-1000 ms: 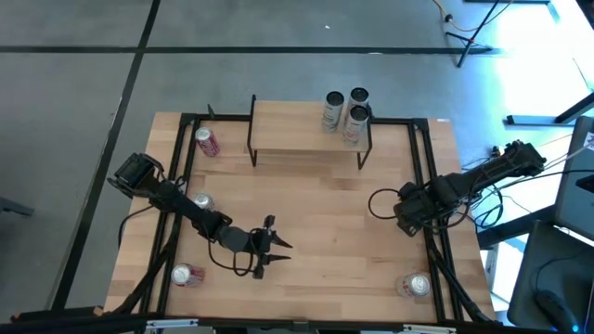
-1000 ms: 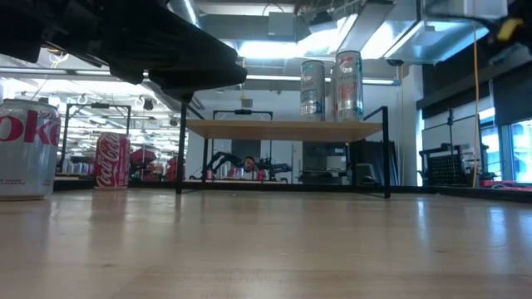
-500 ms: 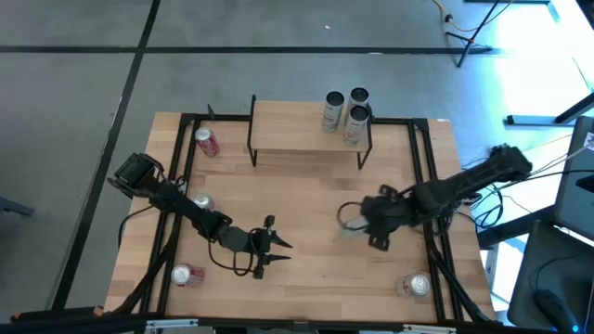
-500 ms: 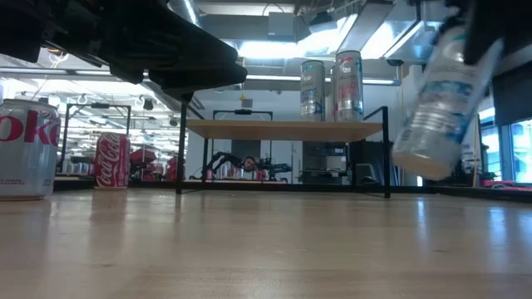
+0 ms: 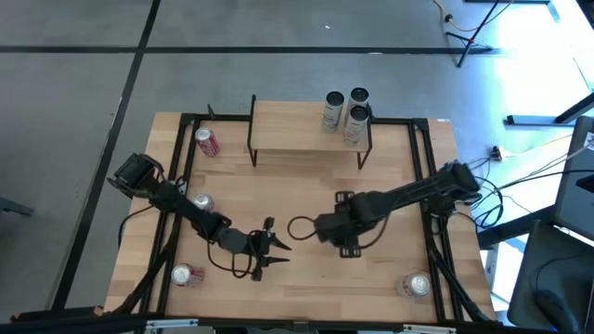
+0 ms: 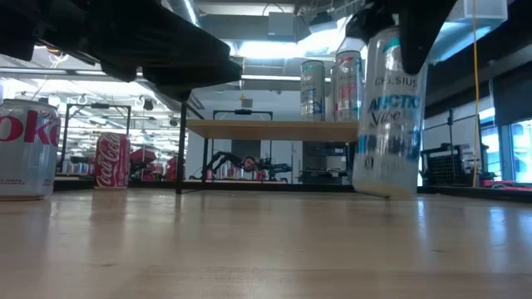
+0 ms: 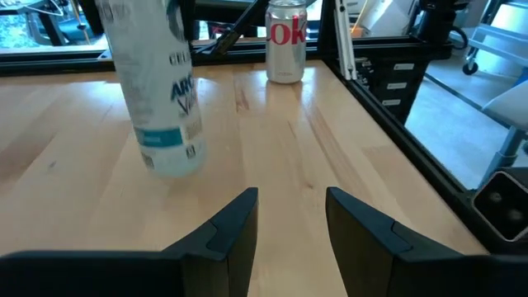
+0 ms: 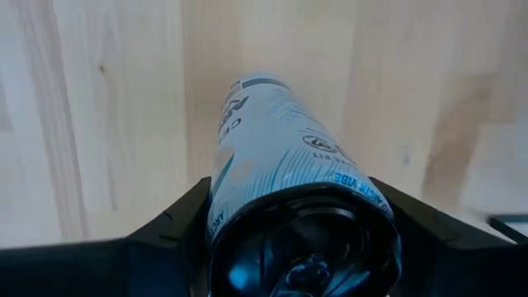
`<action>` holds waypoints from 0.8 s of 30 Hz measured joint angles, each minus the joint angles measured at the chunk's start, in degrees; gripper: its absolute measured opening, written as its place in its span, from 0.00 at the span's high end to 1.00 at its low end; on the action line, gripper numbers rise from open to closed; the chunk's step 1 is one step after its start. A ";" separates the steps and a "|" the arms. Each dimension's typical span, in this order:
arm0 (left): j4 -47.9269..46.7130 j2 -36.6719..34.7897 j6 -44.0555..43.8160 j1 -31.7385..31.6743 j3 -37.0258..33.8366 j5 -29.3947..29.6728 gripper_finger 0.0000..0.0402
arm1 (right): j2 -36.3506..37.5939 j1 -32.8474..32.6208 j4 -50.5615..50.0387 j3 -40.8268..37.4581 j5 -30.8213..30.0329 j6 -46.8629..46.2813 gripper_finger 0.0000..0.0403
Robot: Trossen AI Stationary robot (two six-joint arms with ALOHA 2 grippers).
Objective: Place canned beverage on shelf
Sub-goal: Put the white blue soda can on the shelf aligned with the other white blue soda can
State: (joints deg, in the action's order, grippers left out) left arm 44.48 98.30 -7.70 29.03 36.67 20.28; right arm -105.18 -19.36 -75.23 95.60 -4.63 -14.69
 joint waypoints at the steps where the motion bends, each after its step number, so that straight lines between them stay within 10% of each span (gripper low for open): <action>1: 0.01 0.00 -0.22 0.13 0.00 0.00 0.66 | -1.11 0.05 0.10 0.60 0.75 0.27 0.43; 24: 0.16 0.00 -0.88 0.20 0.00 0.01 0.66 | -1.07 -1.23 -1.05 2.45 1.72 0.81 0.11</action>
State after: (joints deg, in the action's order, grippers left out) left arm 44.64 98.30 -8.58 29.23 36.67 20.29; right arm -106.25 -20.59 -76.28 98.05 -2.91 -13.89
